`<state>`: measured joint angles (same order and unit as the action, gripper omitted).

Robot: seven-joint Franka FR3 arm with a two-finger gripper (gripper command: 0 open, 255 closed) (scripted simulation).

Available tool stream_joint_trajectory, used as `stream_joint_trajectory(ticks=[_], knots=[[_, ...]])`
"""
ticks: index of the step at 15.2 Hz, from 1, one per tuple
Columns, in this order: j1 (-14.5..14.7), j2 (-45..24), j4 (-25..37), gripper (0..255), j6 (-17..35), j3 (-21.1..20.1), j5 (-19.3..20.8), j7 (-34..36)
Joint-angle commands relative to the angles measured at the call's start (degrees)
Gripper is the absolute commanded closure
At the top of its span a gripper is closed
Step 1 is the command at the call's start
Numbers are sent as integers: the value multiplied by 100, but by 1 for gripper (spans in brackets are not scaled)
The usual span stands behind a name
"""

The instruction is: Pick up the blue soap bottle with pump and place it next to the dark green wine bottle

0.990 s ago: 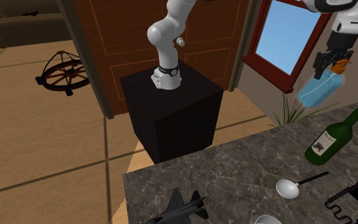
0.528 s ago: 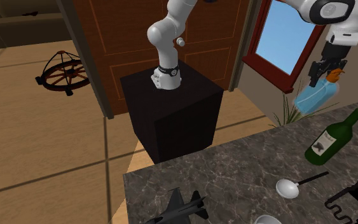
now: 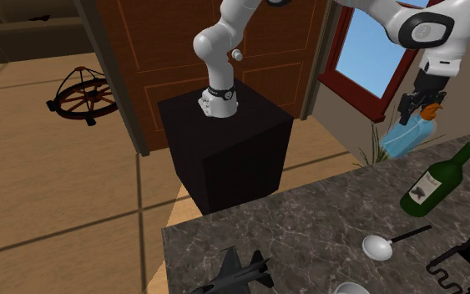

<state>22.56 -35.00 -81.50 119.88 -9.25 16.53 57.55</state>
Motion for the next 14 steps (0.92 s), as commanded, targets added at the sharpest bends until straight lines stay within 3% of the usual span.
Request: stream_joint_trajectory(ticks=[1, 14], knots=[[2, -54, -75, 255, 131, 11, 22, 31], [35, -526, -323, 255, 837, 101, 170, 213]])
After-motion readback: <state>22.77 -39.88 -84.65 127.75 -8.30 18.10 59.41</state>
